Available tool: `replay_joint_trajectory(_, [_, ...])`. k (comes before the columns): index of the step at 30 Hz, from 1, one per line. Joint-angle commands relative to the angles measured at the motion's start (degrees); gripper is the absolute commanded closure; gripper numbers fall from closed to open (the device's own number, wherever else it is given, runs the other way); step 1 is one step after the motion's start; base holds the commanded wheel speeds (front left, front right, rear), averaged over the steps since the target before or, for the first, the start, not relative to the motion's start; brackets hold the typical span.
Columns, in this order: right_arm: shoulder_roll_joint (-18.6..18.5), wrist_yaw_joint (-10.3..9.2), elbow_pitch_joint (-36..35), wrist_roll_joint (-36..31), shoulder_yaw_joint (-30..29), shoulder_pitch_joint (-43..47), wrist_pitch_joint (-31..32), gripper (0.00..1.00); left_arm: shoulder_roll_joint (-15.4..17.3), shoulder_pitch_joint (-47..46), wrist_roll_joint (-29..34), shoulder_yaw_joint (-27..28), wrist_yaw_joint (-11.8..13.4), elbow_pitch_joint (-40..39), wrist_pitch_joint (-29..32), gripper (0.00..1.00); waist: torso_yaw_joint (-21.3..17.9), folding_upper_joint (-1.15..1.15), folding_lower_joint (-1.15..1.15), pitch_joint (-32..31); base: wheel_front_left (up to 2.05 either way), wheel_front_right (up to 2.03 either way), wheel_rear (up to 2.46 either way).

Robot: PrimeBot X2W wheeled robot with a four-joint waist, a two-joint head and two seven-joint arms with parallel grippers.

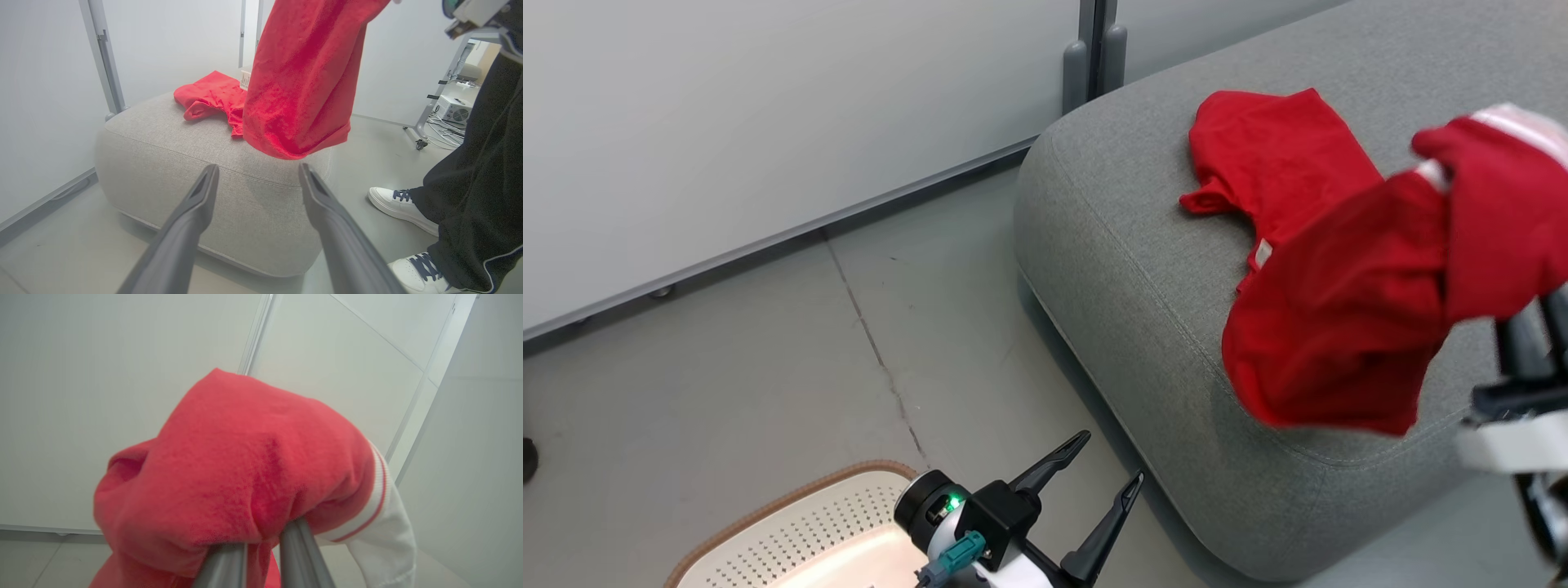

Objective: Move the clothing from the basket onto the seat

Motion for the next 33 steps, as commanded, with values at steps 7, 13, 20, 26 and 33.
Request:
replay_joint_trajectory(7, [-5.7, -0.01, -1.2, 0.4, -4.4, -13.4, -0.2, 1.00, 1.1, -3.0, 1.7, 0.7, -0.1, -0.3, 0.0, 0.00, 1.9, 0.00, 0.00, 6.1, 0.00, 0.00, 0.00])
replay_joint_trajectory(13, [-10.5, -0.01, 1.5, 2.0, -8.8, -24.0, -0.2, 1.00, 3.1, -7.3, 2.5, -0.4, -0.1, -1.5, 0.0, 0.00, 5.3, 0.00, 0.00, 12.9, 0.00, 0.00, 0.00])
replay_joint_trajectory(20, [-15.6, -0.01, 8.6, 3.0, -10.8, -34.1, -0.2, 1.00, 6.1, -11.2, 2.8, -2.2, -0.1, -2.9, 0.0, 0.00, 8.3, 0.00, 0.00, 20.6, 0.00, 0.00, 0.00])
replay_joint_trajectory(26, [-17.7, -0.01, 16.6, 2.2, -12.6, -39.8, -0.2, 1.00, 7.9, -14.0, 3.3, -2.7, -0.1, -3.1, 0.0, 0.00, 10.0, 0.00, 0.00, 26.0, 0.00, 0.00, 0.00])
replay_joint_trajectory(33, [-16.4, -0.01, 28.5, 3.4, -16.0, -42.0, -0.2, 1.00, 8.6, -15.5, 3.7, -1.8, -0.1, -3.8, 0.0, 0.00, 11.9, 0.00, 0.00, 29.7, 0.00, 0.00, 0.00])
